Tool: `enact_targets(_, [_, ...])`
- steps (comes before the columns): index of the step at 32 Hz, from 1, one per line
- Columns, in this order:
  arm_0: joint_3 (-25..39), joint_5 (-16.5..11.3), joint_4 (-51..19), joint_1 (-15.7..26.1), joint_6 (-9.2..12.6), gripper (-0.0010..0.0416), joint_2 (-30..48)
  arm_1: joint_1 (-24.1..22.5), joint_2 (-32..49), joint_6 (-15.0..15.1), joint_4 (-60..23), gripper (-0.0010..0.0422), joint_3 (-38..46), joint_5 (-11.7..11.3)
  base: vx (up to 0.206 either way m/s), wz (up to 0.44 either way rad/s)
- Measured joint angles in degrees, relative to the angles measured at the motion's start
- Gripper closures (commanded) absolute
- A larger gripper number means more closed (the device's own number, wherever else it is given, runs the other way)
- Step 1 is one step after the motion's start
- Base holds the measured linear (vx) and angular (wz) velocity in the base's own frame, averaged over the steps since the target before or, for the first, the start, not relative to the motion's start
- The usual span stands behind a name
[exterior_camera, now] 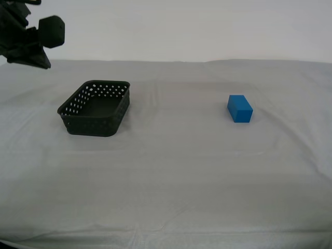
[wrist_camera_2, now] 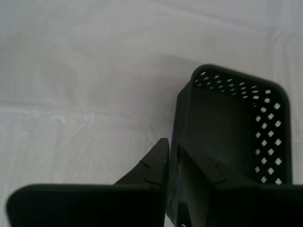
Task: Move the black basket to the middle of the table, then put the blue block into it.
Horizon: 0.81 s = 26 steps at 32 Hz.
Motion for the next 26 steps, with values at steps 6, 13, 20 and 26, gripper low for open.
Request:
enact_targets(6, [0.0,0.0,-0.9,0.0,0.0,0.0405,0.0,0.0,3.9,-0.5,0.1,0.0242,0.1,0.0,0.000,0.000])
enact_targets(13, [0.0,0.0,-2.8,0.0,0.0,0.0405,0.0,-0.5,6.2,-0.9,0.3,0.0102,0.2,1.5,0.000,0.000])
enact_targets(20, [0.0,0.0,-2.8,0.0,0.0,0.0405,0.0,-4.5,6.1,-1.1,0.5,0.0076,0.2,0.7,0.000,0.000])
enact_targets(26, [0.0,0.0,-2.8,-0.1,0.0,0.0405,0.0,-6.7,6.1,-1.3,0.6,0.0076,0.3,-4.1,0.000,0.000])
